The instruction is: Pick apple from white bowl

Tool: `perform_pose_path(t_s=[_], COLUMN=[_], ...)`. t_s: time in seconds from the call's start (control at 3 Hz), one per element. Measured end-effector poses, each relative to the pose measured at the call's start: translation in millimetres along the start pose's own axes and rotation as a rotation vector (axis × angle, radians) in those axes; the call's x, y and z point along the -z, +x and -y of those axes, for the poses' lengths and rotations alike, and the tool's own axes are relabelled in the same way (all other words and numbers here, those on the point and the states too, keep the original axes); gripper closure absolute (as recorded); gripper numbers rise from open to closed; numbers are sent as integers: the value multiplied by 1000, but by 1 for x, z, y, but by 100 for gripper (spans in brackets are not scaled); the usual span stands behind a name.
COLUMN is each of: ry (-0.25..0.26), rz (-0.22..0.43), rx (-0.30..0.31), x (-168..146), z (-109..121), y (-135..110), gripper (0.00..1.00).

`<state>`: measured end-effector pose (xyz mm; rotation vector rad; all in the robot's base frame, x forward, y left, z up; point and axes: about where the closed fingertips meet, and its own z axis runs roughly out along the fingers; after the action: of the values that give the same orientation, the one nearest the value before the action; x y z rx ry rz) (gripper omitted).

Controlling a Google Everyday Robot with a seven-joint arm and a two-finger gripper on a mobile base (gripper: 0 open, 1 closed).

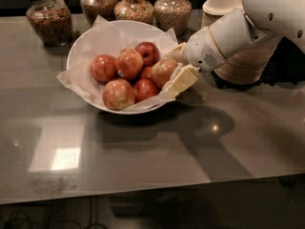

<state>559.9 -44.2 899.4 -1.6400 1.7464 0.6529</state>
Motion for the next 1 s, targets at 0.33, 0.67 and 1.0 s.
perform_pose_path(t_s=[0.33,0.67,1.0], ry=[-1,-1,-1], rz=[-9,-9,-9], rx=[-18,-18,-18], x=[-4,-4,-4], z=[2,2,2], y=[6,6,6], gripper=[41,63,87])
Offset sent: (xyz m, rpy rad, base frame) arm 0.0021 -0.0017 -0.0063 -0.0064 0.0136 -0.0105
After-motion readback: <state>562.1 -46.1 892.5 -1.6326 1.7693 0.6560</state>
